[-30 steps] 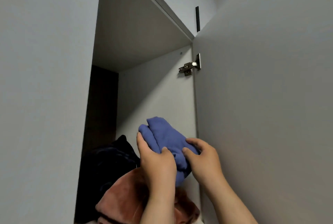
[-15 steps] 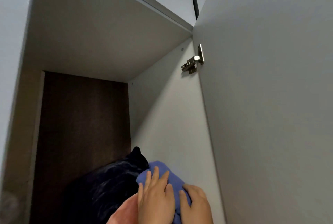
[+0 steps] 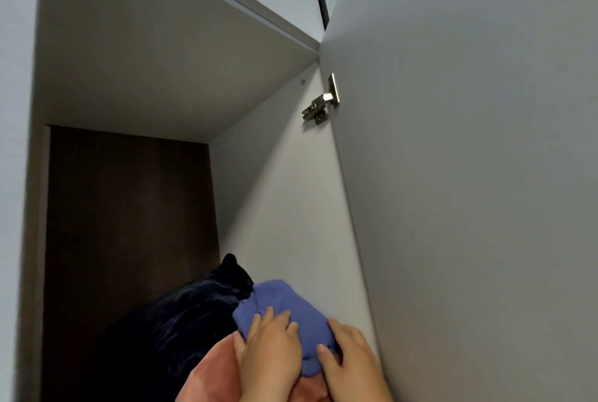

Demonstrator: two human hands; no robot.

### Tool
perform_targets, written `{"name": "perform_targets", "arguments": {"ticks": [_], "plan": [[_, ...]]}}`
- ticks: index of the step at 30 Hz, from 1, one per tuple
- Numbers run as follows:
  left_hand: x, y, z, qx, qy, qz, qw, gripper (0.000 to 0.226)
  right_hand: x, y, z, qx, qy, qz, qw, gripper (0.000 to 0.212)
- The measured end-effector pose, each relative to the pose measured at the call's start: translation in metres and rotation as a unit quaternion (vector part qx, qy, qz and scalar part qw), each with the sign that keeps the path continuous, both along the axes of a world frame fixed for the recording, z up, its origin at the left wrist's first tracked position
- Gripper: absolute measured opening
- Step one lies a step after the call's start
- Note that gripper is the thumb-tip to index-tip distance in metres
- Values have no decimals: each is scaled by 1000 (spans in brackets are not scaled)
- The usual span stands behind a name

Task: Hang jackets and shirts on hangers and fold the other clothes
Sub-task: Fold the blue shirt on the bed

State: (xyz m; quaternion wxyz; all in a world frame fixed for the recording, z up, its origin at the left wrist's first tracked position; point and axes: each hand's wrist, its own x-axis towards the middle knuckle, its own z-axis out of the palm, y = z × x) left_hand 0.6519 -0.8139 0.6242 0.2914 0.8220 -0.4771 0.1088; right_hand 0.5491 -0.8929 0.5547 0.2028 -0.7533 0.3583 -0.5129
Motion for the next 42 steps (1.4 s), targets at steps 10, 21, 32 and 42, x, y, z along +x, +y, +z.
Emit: {"name": "perform_targets", "arguments": {"ticks": [10,21,32,42], "plan": [[-58,53,-48,-236,73,-243,938,30,-84,85,-28,38,-37,-13,999,44],[-109,130,-158,-64,87,-427,898,39,-183,244,-127,155,-75,-108,979,42],[-191,203,-211,96,45,-587,803,28,-266,369,-154,160,-59,-280,945,37],[-349,244,-262,232,24,-733,639,39,-421,450,-246,217,-1,-498,840,36]]}}
